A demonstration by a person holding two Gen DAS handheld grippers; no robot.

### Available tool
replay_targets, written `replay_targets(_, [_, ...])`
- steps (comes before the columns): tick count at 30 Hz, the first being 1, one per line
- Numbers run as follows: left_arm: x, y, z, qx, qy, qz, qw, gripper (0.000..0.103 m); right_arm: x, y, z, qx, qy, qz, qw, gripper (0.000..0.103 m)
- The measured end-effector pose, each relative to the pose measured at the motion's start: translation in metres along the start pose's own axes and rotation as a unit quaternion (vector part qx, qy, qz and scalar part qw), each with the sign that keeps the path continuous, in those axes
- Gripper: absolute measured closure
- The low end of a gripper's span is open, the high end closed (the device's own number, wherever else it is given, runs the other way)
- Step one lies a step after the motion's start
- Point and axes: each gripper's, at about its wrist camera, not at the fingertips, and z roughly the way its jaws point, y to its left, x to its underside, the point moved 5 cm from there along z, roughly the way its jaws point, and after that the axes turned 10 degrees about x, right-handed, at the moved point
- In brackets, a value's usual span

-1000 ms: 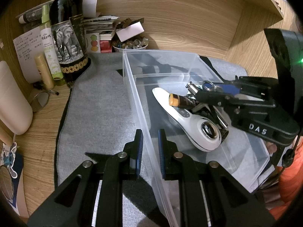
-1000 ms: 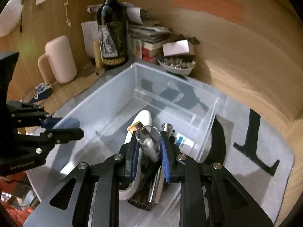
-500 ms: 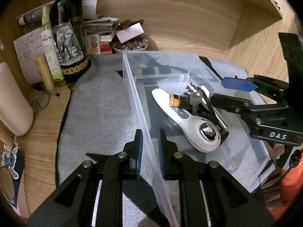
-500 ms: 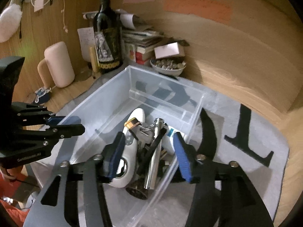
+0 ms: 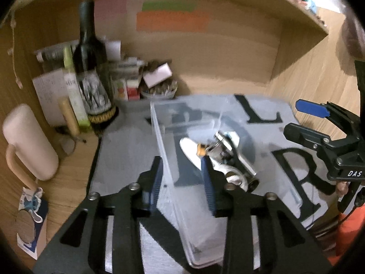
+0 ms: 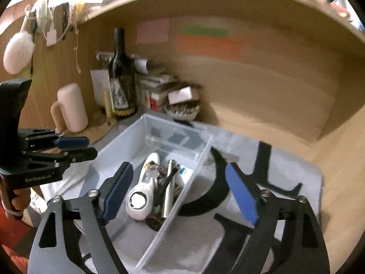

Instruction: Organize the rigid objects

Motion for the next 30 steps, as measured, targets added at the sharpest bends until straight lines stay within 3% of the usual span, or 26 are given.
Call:
replay_targets(3, [-0.006,-0.013,-0.014,0.005,-0.026,0.010,0.9996,0.059,-0.002,-0.006,-0.015,0.006,-0.016,0.008,1.000,0.019])
replay_targets(5, [-0.010,-0.021,-0.024,0.005,-0.046,0.013,0.9988,0.049,-0.003,-0.009,-0.025,0.018,-0.028,0.012,0.999,0.010])
replay_targets(8, [-0.014,-0.031,-0.037,0.004,-0.071,0.020,0.9972,0.043,-0.002,-0.015,-0.039,0.033,-0.047,0.019,0.998,0.002])
replay_targets(11, [-0.016,-0.038,-0.048,0.007,-0.092,0.018,0.9955,0.029,0.000,-0.020,-0.052,0.048,-0.062,0.024,0.997,0.000])
replay_targets(15, [-0.016,-0.048,-0.062,-0.002,-0.127,0.022,0.9916,0.020,0.000,-0.023,-0.067,0.062,-0.079,0.032,0.994,0.000])
replay_targets(17, [-0.015,-0.052,-0.068,-0.001,-0.141,0.022,0.9897,0.009,0.001,-0.024,-0.075,0.066,-0.086,0.038,0.993,0.000])
replay_targets(23, [-0.012,-0.064,-0.083,-0.006,-0.180,0.031,0.9832,0.002,0.009,-0.023,-0.089,0.075,-0.104,0.044,0.991,0.000])
replay_targets(30, [-0.010,-0.069,-0.086,-0.003,-0.186,0.041,0.9816,0.002,0.015,-0.024,-0.090,0.075,-0.102,0.056,0.990,0.000])
